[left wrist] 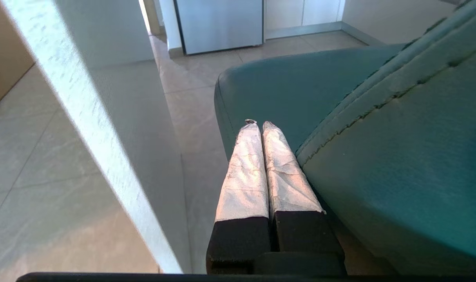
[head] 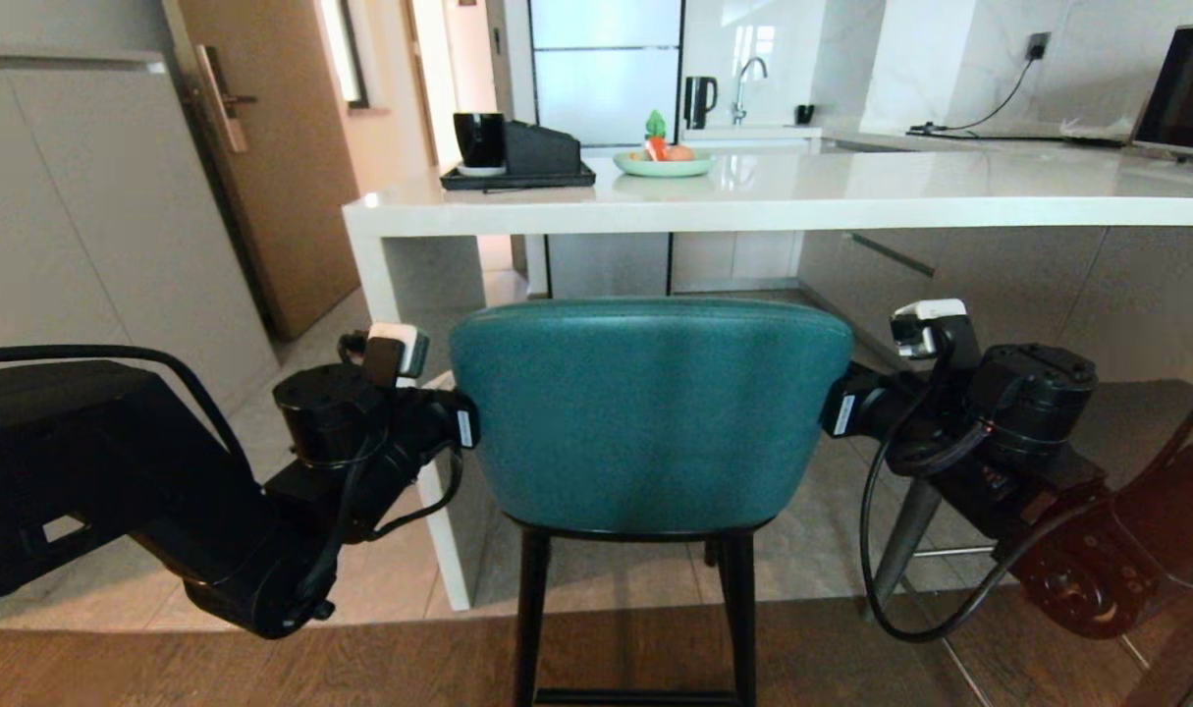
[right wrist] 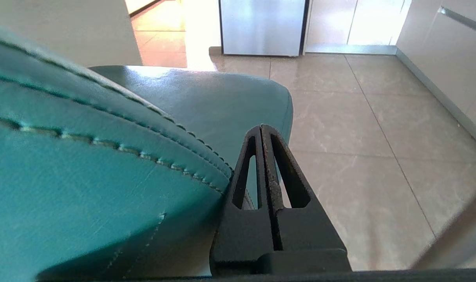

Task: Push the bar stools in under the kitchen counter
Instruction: Push the blue chair back under the dining table

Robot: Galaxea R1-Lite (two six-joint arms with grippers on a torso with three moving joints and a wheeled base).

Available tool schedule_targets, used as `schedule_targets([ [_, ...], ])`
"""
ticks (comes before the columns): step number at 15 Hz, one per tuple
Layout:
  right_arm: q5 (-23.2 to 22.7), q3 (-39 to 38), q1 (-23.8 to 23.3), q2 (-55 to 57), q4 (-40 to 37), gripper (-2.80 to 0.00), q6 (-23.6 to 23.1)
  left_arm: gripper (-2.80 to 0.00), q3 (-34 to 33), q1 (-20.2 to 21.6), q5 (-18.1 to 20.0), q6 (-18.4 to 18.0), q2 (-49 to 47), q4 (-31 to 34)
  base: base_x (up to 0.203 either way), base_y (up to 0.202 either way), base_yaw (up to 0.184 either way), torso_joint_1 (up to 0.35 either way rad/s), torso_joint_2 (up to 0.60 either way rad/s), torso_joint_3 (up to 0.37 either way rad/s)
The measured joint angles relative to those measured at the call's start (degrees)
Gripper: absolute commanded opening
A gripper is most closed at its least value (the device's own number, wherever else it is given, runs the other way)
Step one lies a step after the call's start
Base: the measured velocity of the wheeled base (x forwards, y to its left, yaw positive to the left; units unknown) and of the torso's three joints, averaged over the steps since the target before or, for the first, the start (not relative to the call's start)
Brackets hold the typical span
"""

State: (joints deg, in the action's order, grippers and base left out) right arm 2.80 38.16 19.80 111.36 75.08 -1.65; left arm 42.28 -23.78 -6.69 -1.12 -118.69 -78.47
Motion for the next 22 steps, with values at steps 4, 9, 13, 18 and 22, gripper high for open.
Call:
schedule_targets([
  [4, 0.0, 0.3, 0.0, 0.0, -0.1, -2.80, -0.1, -2.80, 0.0, -0.1, -0.1, 0.0, 0.0, 0.0, 0.190, 0.000, 0.002, 0.004, 0.00, 0.002],
  [9, 0.0, 1.2, -0.1, 0.1, -0.2, -2.80, -0.1, -2.80, -0.2, -0.3, -0.2, 0.0, 0.0, -0.2, 0.190, 0.000, 0.002, 0.004, 0.00, 0.003],
  [13, 0.1, 1.8, -0.1, 0.4, -0.1, -2.80, 0.0, -2.80, -1.2, -0.4, -0.2, 0.0, 0.3, -0.5, 0.190, 0.000, 0.001, 0.004, 0.00, 0.002],
  [18, 0.9, 2.4, 0.1, 0.8, 0.2, -2.80, 0.0, -2.80, -1.5, -0.5, -0.3, 0.1, 0.5, -0.5, 0.055, 0.000, 0.001, 0.002, 0.00, 0.001],
  [22, 1.2, 2.7, 0.4, 1.2, 0.2, -2.80, 0.0, -2.80, -1.8, -0.4, -0.3, 0.1, 0.7, -0.4, 0.000, 0.000, 0.000, 0.000, 0.00, 0.000],
])
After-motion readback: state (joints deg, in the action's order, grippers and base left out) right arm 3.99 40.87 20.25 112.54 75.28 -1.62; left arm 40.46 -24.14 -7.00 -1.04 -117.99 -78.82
